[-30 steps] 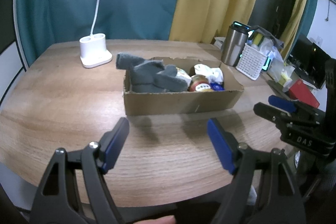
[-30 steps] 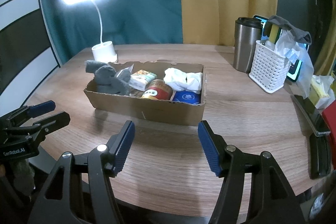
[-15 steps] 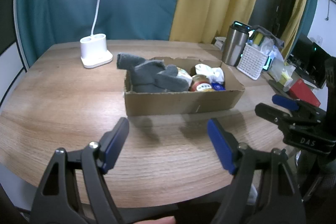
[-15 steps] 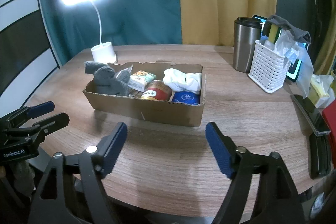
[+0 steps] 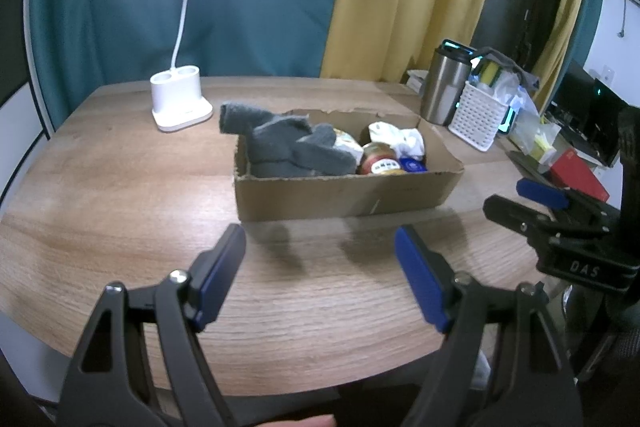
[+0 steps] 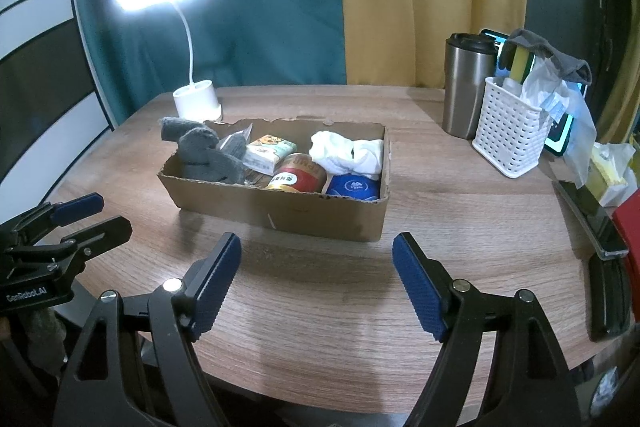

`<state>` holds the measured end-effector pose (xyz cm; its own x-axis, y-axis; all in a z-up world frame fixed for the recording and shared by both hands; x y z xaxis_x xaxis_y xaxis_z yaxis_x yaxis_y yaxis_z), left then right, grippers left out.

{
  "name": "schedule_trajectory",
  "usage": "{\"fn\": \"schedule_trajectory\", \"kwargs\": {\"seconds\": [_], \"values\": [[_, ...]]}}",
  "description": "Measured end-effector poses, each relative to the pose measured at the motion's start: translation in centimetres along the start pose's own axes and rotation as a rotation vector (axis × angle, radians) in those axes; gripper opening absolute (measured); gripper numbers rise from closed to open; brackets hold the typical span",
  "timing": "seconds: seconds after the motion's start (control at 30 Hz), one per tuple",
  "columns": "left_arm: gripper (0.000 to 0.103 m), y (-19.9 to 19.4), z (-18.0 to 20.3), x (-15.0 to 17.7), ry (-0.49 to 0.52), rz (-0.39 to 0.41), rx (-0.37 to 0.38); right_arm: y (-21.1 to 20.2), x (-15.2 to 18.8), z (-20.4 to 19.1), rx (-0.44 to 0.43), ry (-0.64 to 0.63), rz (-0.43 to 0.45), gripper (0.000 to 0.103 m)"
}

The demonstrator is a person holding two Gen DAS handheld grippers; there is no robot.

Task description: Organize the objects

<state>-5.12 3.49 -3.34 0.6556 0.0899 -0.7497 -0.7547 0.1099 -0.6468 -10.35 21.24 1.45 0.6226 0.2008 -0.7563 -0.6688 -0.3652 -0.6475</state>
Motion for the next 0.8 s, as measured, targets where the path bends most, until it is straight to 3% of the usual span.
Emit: {"fn": "schedule_trajectory", "kwargs": {"seconds": [0.8], "values": [[0.078, 1.0, 0.2, -0.7, 0.009, -0.013, 0.017, 0.6, -0.1, 0.5, -0.002, 0.013, -0.016, 0.081]]}}
Point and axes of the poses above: each gripper's, at about its wrist camera, not at the fingertips, and y roughly the way its jaws point, z to its right, x to its underside, the point moved 9 cm from there along y, roughly the way its jaws point, and after that the axes turned 1 degree about -x, right-handed, at the moved point
